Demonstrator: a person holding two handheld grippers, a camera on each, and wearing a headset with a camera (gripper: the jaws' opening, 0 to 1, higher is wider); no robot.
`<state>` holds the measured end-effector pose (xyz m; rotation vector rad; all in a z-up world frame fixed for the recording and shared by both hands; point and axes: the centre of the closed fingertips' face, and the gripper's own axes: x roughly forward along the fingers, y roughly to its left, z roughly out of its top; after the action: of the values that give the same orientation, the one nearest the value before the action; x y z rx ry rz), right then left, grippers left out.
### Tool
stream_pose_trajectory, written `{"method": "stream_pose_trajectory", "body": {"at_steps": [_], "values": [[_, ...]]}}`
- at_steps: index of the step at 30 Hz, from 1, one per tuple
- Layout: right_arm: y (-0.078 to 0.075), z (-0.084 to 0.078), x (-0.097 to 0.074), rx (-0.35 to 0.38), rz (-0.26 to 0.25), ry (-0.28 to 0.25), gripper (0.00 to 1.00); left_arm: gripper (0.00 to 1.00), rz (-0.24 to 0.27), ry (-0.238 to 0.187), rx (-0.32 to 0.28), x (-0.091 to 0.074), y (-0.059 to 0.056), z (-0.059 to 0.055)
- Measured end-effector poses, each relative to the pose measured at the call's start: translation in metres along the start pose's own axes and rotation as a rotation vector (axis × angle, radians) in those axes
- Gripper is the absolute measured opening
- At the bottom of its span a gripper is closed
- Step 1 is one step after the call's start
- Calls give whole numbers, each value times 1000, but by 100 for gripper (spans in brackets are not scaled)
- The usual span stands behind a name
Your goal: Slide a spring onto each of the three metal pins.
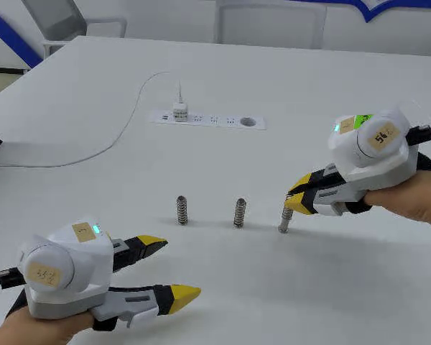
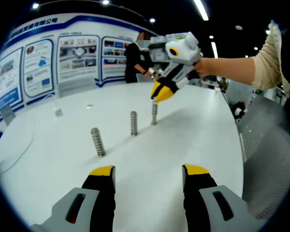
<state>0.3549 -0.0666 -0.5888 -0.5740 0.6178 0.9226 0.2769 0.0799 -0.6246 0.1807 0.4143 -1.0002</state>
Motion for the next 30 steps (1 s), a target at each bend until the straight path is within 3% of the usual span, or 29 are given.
{"method": "stream_pose_trajectory", "body": {"at_steps": [30], "values": [[3, -19, 20, 29, 0, 29, 12, 57, 5, -2, -6, 0, 1, -1]]}}
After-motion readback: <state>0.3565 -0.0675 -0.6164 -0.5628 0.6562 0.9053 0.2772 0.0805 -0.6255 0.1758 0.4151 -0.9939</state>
